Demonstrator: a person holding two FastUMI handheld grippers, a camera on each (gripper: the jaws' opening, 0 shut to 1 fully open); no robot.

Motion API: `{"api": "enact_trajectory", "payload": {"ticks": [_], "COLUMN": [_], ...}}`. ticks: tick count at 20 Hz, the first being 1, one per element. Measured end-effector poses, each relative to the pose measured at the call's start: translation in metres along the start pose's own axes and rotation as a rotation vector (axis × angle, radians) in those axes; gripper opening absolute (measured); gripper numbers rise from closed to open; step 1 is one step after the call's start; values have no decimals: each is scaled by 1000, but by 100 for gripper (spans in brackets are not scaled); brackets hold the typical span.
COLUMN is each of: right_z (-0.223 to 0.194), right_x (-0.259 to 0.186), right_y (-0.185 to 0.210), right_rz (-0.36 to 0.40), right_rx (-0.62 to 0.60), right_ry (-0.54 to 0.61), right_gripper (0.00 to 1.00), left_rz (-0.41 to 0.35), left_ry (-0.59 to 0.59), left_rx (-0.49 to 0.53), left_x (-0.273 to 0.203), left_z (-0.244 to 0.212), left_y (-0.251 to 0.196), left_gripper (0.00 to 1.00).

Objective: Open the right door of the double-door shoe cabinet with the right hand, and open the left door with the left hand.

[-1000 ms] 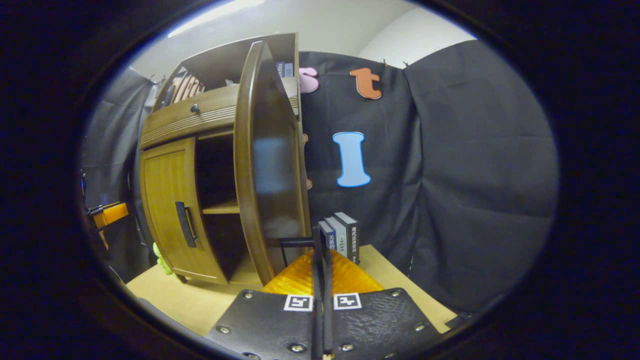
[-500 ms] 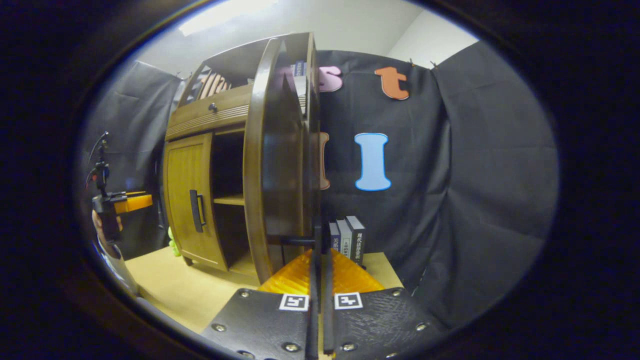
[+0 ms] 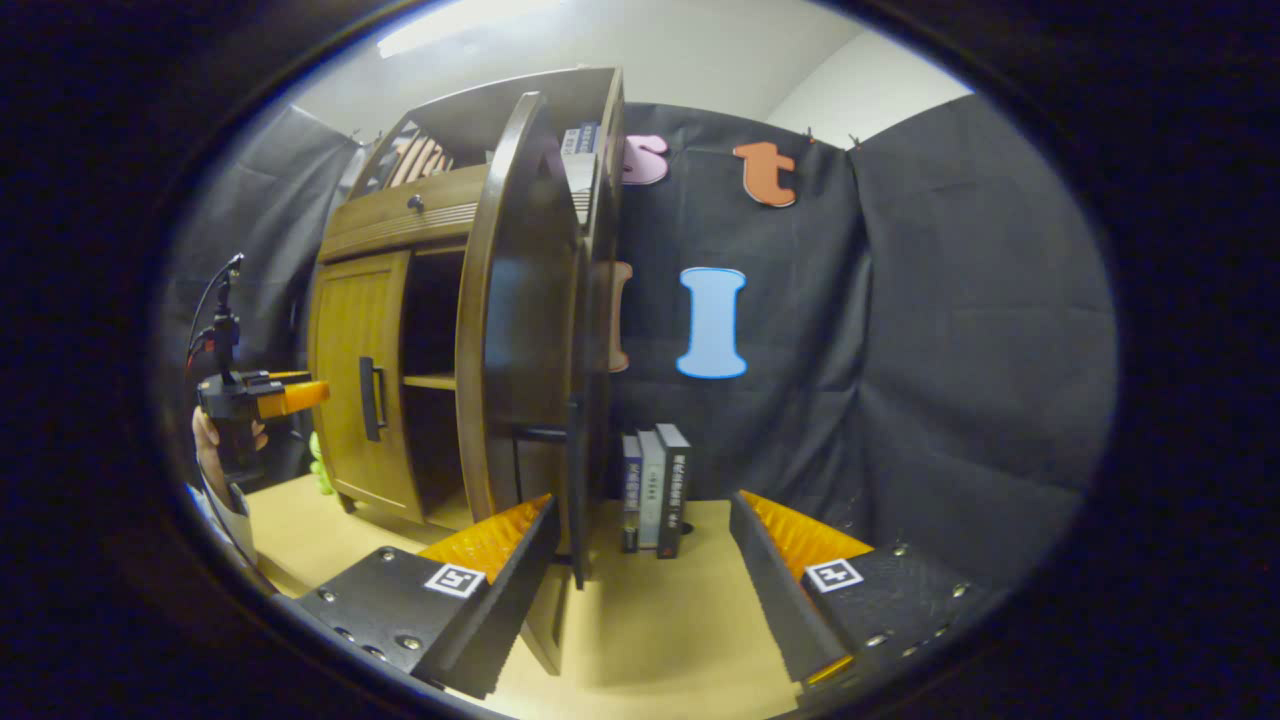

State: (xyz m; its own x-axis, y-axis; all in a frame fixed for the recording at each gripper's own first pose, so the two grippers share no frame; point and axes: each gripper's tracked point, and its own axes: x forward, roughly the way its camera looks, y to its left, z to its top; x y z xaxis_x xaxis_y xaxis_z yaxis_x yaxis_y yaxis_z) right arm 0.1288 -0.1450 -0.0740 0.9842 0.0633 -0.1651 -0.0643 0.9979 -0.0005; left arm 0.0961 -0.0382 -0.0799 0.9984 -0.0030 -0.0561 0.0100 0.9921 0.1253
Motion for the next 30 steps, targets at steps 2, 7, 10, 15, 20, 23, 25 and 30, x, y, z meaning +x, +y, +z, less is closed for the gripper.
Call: {"api": "enact_trajectory", "payload": {"ticks": [2, 7, 10, 15, 20, 23, 25, 30], "right_z": [6, 14, -1, -15, 2, 2, 1, 18], "right_x": [-18, -68, -86, -94, -98, -111, -120, -129], "right_y": [1, 61, 119, 175, 181, 169, 159, 150], "right_rz": [-46, -17, 64, 76, 67, 54, 31, 9], "right_rx": [-22, -27, 68, 80, 114, 156, 167, 165], "right_ry": [-28, -155, -173, -146, -160, -177, -179, -199], "right_gripper": [98, 99, 99, 98, 99, 98, 98, 98], "left_rz": [-4, 34, -2, -8, -42, -62, -97, -166], "left_ry": [-19, -81, -57, -46, -15, -4, 8, 92], "left_rx": [-20, -62, -69, -43, -47, -42, 1, -27], "left_x": [16, 48, 71, 84, 70, 51, 43, 15], "left_z": [-5, -9, -23, -31, -28, -28, -27, -26], "left_y": [-6, -5, -17, -14, -14, -16, -16, -16], "left_gripper": [92, 95, 88, 42, 30, 30, 30, 30]}}
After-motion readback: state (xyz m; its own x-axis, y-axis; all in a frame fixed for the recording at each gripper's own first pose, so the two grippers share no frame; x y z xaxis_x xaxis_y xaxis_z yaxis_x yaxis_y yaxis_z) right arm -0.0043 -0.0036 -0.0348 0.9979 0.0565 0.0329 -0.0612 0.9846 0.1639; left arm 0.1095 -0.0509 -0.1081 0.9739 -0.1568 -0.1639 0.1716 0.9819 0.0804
